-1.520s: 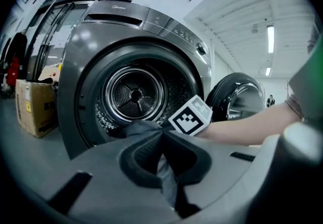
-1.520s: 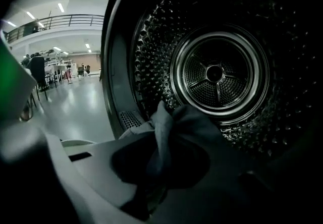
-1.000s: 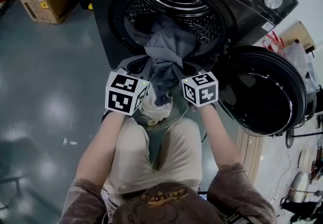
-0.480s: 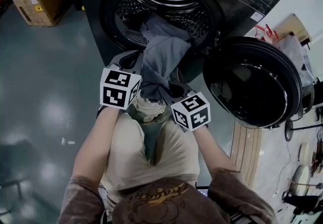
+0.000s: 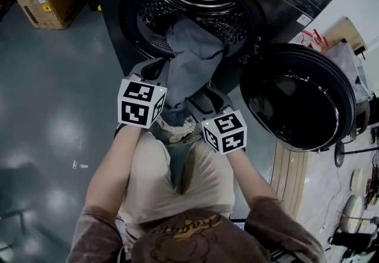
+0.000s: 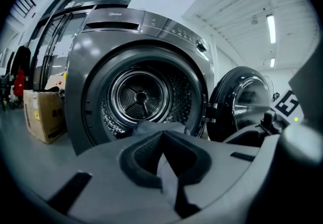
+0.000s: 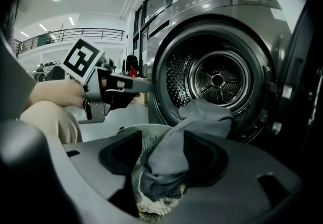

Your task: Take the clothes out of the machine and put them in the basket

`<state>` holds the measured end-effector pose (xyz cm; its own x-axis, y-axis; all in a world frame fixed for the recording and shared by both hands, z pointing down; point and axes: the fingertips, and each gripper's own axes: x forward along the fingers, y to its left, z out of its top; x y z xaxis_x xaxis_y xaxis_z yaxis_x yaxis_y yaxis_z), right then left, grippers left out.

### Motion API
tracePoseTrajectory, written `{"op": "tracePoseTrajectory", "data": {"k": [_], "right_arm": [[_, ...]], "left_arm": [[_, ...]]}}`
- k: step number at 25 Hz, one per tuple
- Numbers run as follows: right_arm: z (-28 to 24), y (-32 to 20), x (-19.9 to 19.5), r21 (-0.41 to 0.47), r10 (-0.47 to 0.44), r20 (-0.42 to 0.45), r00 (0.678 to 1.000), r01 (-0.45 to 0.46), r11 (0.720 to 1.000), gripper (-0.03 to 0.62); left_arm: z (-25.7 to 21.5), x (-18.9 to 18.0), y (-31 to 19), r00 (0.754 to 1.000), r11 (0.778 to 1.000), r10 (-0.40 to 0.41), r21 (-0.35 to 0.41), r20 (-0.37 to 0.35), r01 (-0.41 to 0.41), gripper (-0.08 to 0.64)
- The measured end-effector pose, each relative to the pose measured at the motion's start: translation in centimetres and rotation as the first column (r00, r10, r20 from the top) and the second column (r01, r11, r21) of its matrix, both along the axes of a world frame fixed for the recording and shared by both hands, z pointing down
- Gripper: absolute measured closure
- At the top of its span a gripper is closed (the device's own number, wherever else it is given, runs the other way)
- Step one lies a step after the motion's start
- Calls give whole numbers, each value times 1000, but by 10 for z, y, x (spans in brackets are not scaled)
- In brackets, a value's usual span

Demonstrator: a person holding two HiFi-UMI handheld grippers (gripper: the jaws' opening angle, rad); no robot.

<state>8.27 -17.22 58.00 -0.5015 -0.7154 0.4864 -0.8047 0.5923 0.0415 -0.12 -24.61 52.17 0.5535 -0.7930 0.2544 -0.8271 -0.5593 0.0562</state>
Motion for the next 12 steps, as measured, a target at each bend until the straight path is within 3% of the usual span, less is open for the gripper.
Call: {"op": "tracePoseTrajectory", "data": {"k": [6,9,12], "right_arm": [[-5,-65,3,63,16,-10,1000,-15,998,314],[-6,-114,-1,112,17,-60,998,-10,994,292],[3,-160,-4,95,32,-120,992,-21,995,256]], "left_arm": [[-1,1,2,1000,1000,8,-4,-12,-8,554],[-2,2,3,1000,1000,10,-5,-17,-10,554],[-2,1,4,1000,1000,10,-10,-25,-10,554]]}}
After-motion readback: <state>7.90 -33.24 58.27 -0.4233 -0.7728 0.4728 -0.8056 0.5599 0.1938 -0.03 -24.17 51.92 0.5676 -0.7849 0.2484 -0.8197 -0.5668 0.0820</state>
